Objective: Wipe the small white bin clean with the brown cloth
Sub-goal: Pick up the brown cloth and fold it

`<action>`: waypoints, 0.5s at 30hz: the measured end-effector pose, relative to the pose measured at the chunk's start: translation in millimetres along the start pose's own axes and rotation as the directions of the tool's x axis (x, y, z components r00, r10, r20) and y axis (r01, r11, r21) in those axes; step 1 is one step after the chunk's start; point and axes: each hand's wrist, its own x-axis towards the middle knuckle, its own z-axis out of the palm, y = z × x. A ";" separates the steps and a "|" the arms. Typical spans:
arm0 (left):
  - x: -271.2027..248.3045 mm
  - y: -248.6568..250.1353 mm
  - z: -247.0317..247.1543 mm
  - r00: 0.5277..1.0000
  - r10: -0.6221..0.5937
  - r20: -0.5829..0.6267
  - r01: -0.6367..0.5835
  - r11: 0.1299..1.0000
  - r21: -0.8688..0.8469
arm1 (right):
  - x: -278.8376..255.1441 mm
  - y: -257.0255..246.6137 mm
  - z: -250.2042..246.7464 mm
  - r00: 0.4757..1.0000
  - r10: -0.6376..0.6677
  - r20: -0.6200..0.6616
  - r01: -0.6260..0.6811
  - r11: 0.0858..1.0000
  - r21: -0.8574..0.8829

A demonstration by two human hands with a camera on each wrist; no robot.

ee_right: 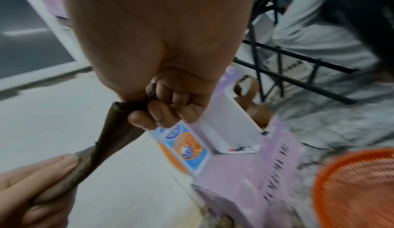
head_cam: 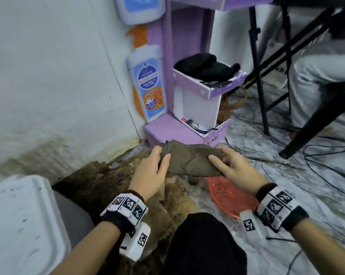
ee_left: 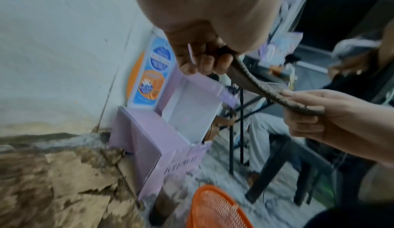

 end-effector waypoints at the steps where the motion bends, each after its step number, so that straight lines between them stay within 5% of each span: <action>1: -8.3 5.4 -19.5 0.999 -0.014 -0.042 0.013 1.000 -0.015 | 3.1 -25.8 0.3 0.999 -0.047 0.002 0.047 0.999 -0.023; 9: -112.4 12.5 -147.0 0.923 -0.215 -0.317 0.179 0.974 -0.141 | 8.7 -179.7 56.9 0.953 -0.272 0.136 0.287 0.953 -0.102; 15: -192.2 -2.0 -203.3 0.845 -0.296 -0.446 0.254 0.955 -0.154 | -4.8 -242.9 128.6 0.899 -0.346 0.269 0.380 0.921 -0.083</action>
